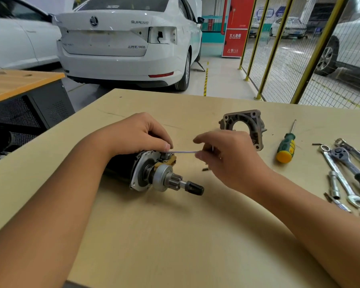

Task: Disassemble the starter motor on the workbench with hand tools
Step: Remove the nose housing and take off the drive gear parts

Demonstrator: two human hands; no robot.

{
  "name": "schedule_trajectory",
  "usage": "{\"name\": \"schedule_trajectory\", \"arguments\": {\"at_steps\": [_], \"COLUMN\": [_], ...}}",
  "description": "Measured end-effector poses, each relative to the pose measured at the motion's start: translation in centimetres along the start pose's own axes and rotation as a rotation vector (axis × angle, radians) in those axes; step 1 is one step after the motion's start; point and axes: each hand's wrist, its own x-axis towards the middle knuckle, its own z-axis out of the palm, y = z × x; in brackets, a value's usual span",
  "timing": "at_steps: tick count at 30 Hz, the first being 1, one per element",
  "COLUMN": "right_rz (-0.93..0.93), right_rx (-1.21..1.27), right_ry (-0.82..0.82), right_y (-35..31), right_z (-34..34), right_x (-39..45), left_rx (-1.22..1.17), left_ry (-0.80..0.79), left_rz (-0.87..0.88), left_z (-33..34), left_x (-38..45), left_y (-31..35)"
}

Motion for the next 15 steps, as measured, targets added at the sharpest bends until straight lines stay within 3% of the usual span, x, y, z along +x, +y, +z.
{"name": "schedule_trajectory", "arguments": {"at_steps": [8,15], "right_rz": [-0.092,0.287], "right_rx": [-0.075,0.236], "right_ry": [-0.155,-0.235], "right_y": [-1.2,-1.6], "right_z": [0.6,1.2], "right_x": [-0.4,0.1], "left_rx": [-0.019,0.049], "left_ry": [-0.034,-0.011], "left_rz": [0.027,-0.016], "left_z": [-0.1,0.1], "left_x": [-0.1,-0.1], "left_y": [-0.1,0.0]}}
